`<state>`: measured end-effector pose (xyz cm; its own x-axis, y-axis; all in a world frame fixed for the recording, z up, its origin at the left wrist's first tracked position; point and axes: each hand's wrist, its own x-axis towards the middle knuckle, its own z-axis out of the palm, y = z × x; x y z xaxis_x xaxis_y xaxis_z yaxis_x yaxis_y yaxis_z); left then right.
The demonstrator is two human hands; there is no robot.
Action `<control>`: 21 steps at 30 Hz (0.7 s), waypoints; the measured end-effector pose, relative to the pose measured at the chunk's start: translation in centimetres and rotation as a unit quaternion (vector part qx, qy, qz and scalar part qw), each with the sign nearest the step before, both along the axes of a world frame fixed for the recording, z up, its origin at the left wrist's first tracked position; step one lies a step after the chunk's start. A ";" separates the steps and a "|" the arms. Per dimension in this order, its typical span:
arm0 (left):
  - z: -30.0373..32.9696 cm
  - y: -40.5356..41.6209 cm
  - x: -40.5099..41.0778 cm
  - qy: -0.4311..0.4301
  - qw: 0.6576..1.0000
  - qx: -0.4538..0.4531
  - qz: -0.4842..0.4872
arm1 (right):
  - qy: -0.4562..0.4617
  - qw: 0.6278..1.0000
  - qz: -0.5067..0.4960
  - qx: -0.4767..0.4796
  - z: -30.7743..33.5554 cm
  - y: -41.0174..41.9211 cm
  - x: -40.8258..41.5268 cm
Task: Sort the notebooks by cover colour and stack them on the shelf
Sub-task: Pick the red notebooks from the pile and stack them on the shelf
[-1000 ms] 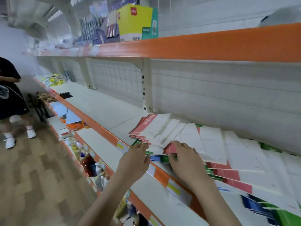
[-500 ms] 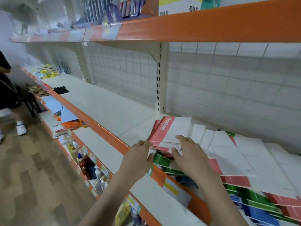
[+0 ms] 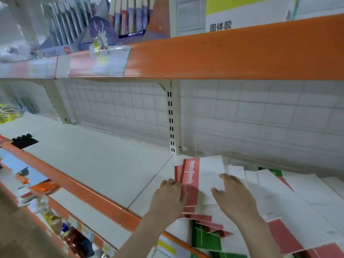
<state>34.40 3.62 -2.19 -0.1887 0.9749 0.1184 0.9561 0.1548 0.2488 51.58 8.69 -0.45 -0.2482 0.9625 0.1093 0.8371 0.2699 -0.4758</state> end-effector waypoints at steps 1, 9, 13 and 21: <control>-0.1 0.6 0.0 -0.006 1.000 0.002 0.000 | -0.003 1.000 -0.009 0.001 -0.3 0.2 0.0; -0.8 3.9 0.4 -0.097 0.995 -0.015 0.034 | -0.016 0.998 -0.021 0.057 -1.9 0.7 -0.9; -0.6 4.7 0.2 -0.158 0.986 -0.046 0.034 | 0.015 0.996 -0.026 0.080 -2.3 0.7 -0.9; -1.5 4.7 0.7 -0.178 0.983 -0.010 0.035 | 0.166 0.983 -0.066 0.051 -1.8 0.3 -0.6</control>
